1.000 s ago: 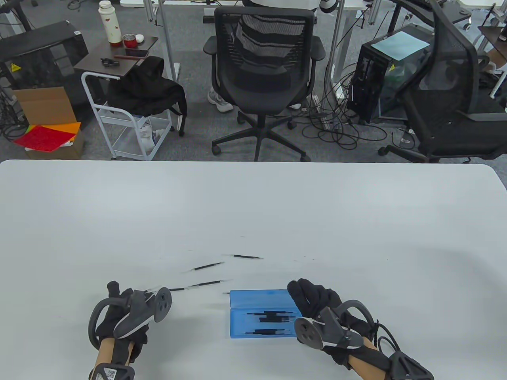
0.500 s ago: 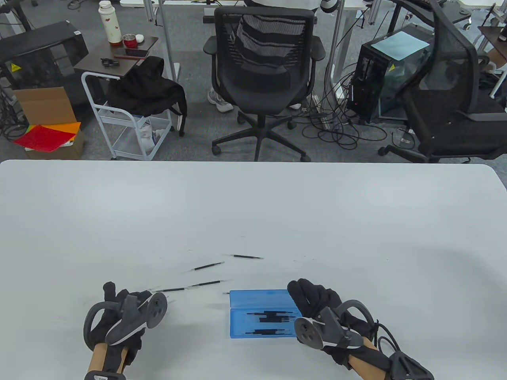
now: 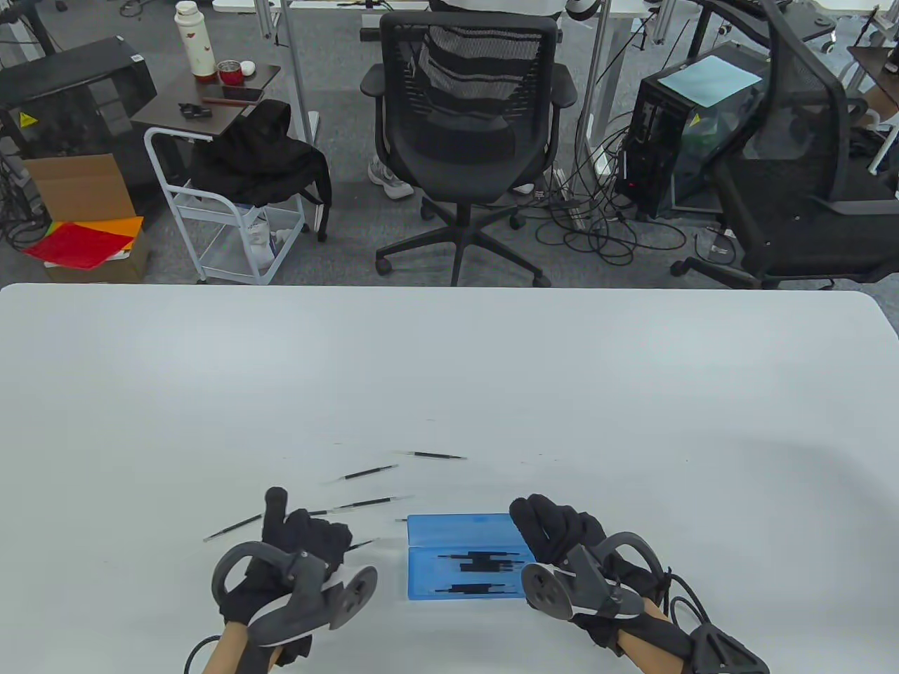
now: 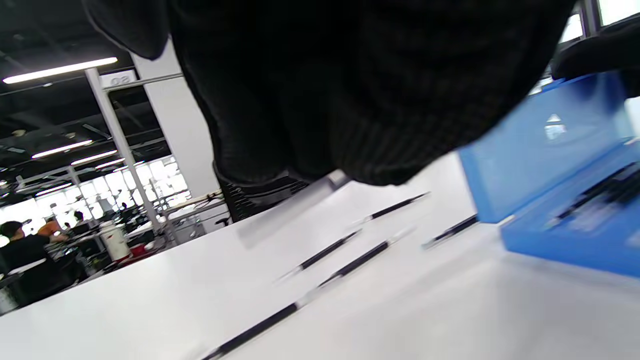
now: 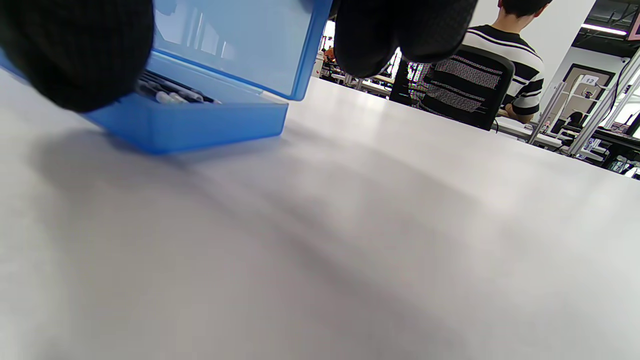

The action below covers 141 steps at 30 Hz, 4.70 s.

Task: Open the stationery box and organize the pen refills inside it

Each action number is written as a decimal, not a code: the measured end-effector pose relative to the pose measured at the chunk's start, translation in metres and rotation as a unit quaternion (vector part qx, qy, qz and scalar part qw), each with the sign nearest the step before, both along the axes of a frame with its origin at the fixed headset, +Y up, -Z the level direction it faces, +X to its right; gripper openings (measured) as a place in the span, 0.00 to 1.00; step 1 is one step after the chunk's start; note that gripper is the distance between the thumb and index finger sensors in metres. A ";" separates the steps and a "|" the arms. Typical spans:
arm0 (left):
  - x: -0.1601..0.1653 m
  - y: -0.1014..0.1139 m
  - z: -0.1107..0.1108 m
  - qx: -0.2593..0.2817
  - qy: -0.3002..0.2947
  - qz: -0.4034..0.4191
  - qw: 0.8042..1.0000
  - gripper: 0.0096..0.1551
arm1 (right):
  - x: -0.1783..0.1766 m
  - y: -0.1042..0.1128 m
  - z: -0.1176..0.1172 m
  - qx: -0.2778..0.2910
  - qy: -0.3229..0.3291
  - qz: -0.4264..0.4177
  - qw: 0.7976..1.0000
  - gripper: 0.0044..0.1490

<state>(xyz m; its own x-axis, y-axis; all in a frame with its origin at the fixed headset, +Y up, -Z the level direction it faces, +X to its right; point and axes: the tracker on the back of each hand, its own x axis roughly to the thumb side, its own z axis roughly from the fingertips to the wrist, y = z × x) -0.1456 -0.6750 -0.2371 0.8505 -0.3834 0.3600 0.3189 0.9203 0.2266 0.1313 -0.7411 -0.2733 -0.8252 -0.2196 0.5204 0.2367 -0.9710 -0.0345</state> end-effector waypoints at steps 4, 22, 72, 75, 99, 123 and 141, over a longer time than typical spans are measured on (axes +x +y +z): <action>0.039 -0.001 0.011 0.007 -0.054 -0.021 0.998 0.29 | 0.000 0.000 0.000 0.000 0.000 0.000 1.000 0.80; 0.135 -0.057 0.005 -0.011 -0.138 -0.052 0.989 0.29 | 0.000 0.000 0.000 -0.001 0.003 -0.003 1.000 0.80; -0.112 -0.031 -0.087 -0.093 0.313 0.057 0.944 0.32 | 0.001 -0.001 -0.001 -0.005 0.002 -0.001 1.000 0.80; -0.125 -0.042 -0.090 -0.103 0.339 0.057 0.933 0.33 | 0.001 -0.001 -0.001 -0.005 0.002 -0.001 1.000 0.80; -0.136 -0.069 -0.103 -0.126 0.359 0.039 0.924 0.27 | 0.001 -0.001 -0.001 -0.005 0.002 -0.001 1.000 0.80; -0.139 -0.066 -0.099 -0.124 0.343 0.064 0.929 0.31 | 0.001 -0.001 -0.001 -0.005 0.001 -0.001 1.000 0.80; -0.013 0.011 -0.038 -0.001 0.071 0.014 0.997 0.32 | 0.001 -0.002 -0.001 -0.006 0.000 0.000 1.000 0.80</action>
